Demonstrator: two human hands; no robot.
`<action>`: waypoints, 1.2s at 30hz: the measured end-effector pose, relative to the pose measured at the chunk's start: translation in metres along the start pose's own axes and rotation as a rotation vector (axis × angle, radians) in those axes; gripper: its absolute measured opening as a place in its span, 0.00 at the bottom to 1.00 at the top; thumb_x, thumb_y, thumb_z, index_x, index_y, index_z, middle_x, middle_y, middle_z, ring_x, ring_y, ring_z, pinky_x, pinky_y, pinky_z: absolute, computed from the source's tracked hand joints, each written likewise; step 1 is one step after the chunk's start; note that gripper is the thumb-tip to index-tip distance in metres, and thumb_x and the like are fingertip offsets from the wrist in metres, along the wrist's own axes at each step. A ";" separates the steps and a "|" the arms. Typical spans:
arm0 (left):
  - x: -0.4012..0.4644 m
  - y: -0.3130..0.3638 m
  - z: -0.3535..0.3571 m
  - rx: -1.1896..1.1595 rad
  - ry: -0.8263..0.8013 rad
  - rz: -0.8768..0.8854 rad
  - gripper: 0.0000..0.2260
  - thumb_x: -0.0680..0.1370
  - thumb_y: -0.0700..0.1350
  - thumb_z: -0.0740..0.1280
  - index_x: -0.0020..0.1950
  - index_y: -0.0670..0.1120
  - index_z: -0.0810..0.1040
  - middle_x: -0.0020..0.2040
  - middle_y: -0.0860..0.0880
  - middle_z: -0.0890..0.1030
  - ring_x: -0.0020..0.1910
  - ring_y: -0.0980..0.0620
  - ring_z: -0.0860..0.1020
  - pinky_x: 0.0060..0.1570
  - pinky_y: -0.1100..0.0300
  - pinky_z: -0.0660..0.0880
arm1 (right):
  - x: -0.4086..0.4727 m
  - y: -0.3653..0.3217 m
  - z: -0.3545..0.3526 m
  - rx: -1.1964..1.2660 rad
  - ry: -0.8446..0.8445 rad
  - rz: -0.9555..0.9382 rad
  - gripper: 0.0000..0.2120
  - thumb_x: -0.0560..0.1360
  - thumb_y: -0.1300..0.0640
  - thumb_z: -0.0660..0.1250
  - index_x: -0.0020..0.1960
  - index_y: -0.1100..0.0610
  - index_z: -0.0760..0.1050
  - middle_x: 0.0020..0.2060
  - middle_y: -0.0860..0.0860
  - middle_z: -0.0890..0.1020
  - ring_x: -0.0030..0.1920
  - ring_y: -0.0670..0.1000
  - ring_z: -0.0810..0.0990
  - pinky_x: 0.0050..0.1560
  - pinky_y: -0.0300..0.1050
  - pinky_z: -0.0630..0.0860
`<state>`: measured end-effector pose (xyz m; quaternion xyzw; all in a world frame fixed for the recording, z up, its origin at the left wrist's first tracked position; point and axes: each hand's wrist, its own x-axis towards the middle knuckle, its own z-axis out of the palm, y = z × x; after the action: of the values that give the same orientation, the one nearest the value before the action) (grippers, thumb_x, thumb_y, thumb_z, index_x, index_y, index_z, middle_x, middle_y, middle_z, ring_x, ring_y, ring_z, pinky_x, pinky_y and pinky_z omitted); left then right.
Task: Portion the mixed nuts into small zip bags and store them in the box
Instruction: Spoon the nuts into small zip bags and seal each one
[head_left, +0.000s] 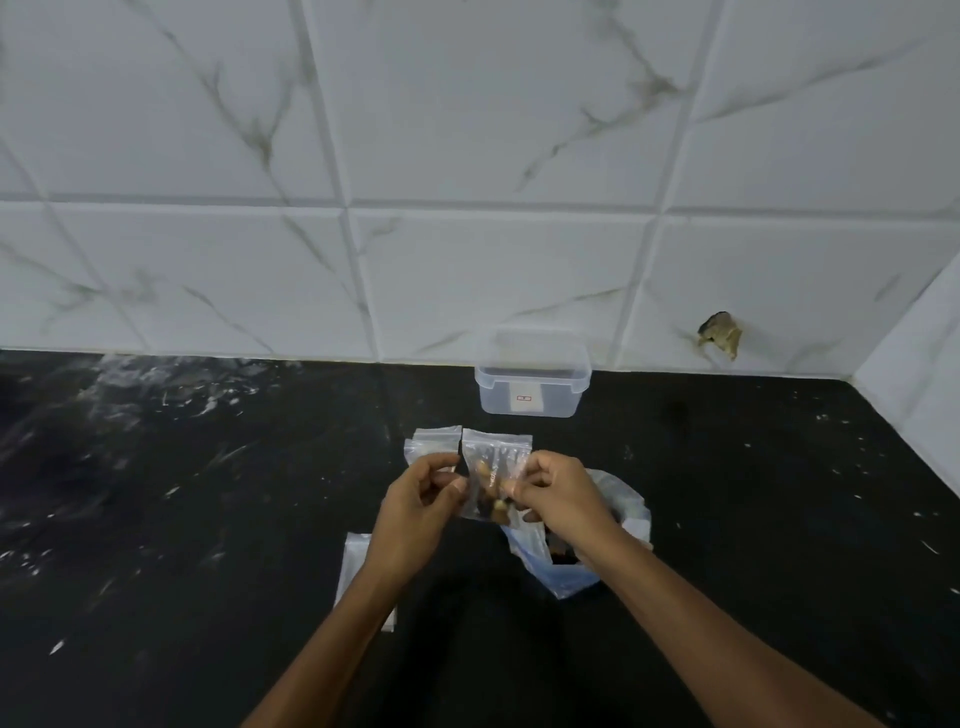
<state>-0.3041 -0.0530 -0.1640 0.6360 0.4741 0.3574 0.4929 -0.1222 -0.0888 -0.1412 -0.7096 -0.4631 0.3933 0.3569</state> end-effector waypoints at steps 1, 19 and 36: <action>0.000 -0.003 -0.005 0.005 0.023 -0.004 0.12 0.80 0.40 0.66 0.63 0.50 0.76 0.50 0.50 0.85 0.51 0.54 0.83 0.54 0.53 0.81 | 0.004 -0.004 0.009 -0.012 0.002 0.007 0.04 0.74 0.60 0.70 0.43 0.54 0.77 0.42 0.51 0.84 0.44 0.48 0.83 0.41 0.42 0.81; 0.021 -0.031 -0.026 0.276 0.040 -0.229 0.12 0.81 0.38 0.61 0.60 0.51 0.75 0.53 0.55 0.78 0.43 0.64 0.76 0.36 0.74 0.70 | 0.064 -0.009 0.110 -0.081 -0.013 0.276 0.04 0.74 0.59 0.70 0.46 0.52 0.76 0.48 0.54 0.83 0.47 0.53 0.83 0.47 0.51 0.83; 0.037 -0.037 -0.020 0.337 -0.057 -0.269 0.13 0.79 0.36 0.59 0.50 0.50 0.80 0.44 0.51 0.82 0.38 0.59 0.78 0.30 0.76 0.70 | 0.082 0.005 0.122 -0.221 0.011 0.306 0.11 0.74 0.56 0.68 0.56 0.56 0.76 0.53 0.55 0.82 0.53 0.54 0.81 0.53 0.47 0.79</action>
<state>-0.3207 -0.0093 -0.1948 0.6504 0.5935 0.1860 0.4360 -0.2076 0.0038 -0.2179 -0.8087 -0.3880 0.3861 0.2153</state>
